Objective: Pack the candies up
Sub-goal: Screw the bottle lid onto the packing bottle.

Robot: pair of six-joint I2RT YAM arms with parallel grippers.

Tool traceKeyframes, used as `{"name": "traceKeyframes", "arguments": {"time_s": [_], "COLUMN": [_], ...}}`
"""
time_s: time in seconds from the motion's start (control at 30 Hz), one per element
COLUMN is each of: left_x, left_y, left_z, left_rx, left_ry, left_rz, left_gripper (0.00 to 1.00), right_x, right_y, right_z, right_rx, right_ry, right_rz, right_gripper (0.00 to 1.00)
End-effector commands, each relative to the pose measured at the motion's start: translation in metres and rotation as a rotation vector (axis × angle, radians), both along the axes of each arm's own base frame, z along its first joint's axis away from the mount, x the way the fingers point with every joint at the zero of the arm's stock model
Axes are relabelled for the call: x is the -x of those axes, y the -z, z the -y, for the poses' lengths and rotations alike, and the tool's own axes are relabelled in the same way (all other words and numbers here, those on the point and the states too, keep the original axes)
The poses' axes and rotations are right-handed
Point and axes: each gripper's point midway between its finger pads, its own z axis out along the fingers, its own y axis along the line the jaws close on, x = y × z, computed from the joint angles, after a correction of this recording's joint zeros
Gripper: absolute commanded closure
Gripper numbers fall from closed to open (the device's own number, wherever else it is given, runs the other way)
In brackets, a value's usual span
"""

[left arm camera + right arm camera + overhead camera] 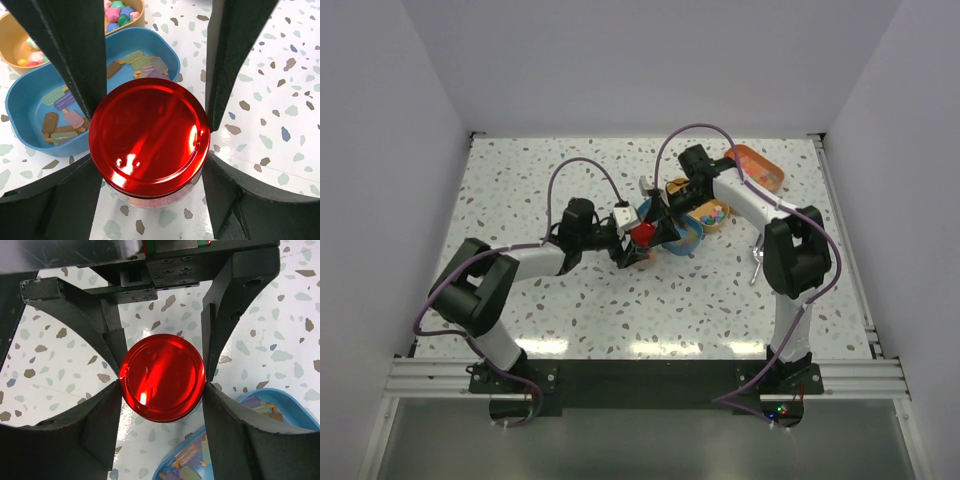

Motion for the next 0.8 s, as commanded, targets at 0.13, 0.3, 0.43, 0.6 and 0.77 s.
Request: {"name": "traceKeyframes", "arguments": {"time_s": [0.13, 0.3, 0.43, 0.6, 0.77], "left_x": [-0.014, -0.028, -0.03, -0.029, -0.024], "left_y": [-0.008, -0.014, -0.02, -0.024, -0.027], "left_z": [0.0, -0.01, -0.014, -0.014, -0.015], "left_rx": [0.008, 0.015, 0.033, 0.043, 0.062], "left_ry": [-0.059, -0.184, -0.234, -0.278, -0.312], "left_rz": [0.018, 0.048, 0.064, 0.087, 0.091], "left_gripper": [0.82, 0.82, 0.81, 0.81, 0.81], "right_x": [0.002, -0.004, -0.009, -0.013, -0.008], "right_y": [-0.01, 0.001, 0.001, 0.01, 0.023], "right_z": [-0.01, -0.014, -0.019, -0.024, -0.032], "right_rx": [-0.046, -0.022, -0.035, -0.023, -0.044], "right_ry": [-0.004, 0.126, 0.257, 0.436, 0.534], "right_rz": [-0.011, -0.008, 0.029, 0.043, 0.0], "right_gripper": [0.52, 0.6, 0.68, 0.72, 0.76]}}
